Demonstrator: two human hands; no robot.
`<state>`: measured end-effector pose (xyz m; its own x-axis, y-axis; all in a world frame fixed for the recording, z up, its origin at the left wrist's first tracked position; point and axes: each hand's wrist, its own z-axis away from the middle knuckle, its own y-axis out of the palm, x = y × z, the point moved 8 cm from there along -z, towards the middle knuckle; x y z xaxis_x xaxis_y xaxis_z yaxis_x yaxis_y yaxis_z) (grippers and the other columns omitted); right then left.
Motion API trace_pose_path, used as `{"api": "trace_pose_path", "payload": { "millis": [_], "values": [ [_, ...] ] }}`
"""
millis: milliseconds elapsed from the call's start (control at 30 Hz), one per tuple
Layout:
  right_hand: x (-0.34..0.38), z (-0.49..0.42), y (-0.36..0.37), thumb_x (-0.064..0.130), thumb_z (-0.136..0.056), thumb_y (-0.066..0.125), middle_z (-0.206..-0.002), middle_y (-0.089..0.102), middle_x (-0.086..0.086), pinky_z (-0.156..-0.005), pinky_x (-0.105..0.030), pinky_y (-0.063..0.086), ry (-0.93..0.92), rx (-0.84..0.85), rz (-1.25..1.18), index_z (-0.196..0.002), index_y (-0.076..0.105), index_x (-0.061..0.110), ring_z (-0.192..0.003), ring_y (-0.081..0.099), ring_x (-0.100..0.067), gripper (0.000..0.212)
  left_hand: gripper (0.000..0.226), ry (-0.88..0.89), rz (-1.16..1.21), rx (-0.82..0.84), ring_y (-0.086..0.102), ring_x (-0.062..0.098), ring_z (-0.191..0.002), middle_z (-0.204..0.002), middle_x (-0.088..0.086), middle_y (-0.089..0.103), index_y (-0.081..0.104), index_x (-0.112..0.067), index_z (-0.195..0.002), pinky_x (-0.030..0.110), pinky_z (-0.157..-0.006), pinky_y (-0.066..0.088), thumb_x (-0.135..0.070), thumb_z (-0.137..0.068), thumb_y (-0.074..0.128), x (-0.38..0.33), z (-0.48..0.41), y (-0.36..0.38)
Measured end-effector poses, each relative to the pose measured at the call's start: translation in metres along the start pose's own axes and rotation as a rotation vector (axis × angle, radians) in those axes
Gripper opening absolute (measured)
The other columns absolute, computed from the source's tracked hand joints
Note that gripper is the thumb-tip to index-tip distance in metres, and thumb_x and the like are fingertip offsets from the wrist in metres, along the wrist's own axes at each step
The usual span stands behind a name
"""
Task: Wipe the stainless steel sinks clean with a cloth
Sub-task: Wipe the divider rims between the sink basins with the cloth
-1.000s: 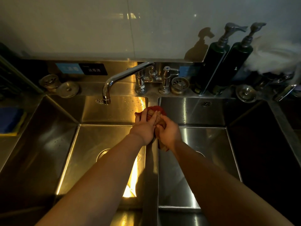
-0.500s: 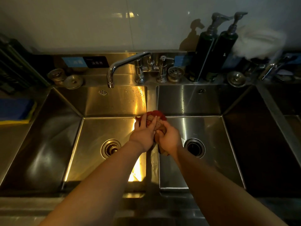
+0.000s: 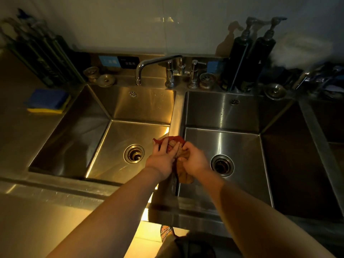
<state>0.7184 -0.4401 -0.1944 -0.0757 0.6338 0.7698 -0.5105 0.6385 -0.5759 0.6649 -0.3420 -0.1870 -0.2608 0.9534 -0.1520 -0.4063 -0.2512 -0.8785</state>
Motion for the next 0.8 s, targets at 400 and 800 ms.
{"api": "trace_pose_path", "payload": {
  "millis": [400,800],
  "values": [
    [-0.022,0.042,0.019,0.029,-0.087,0.061,-0.115,0.056,-0.002,-0.079,-0.026,0.043,0.038,0.142,-0.204,-0.112,0.049,0.026,-0.102,0.056,-0.019,0.027,0.046,-0.051,0.213,-0.257,0.007,0.033,-0.141,-0.157,-0.002,0.008,0.023,-0.039,-0.144,0.047,-0.113,0.02,-0.045,-0.099,0.024,0.004,0.051,0.024],
    [-0.024,0.035,0.041,0.027,-0.099,0.039,-0.146,0.037,-0.004,-0.089,-0.021,0.034,0.078,0.119,-0.22,-0.146,0.026,0.032,-0.119,0.045,-0.017,0.048,0.064,-0.114,0.2,-0.069,0.012,0.038,-0.138,-0.158,0.002,-0.006,-0.014,-0.027,-0.148,0.046,-0.112,0.021,-0.04,-0.1,0.027,0.007,0.014,0.031]
  ]
}}
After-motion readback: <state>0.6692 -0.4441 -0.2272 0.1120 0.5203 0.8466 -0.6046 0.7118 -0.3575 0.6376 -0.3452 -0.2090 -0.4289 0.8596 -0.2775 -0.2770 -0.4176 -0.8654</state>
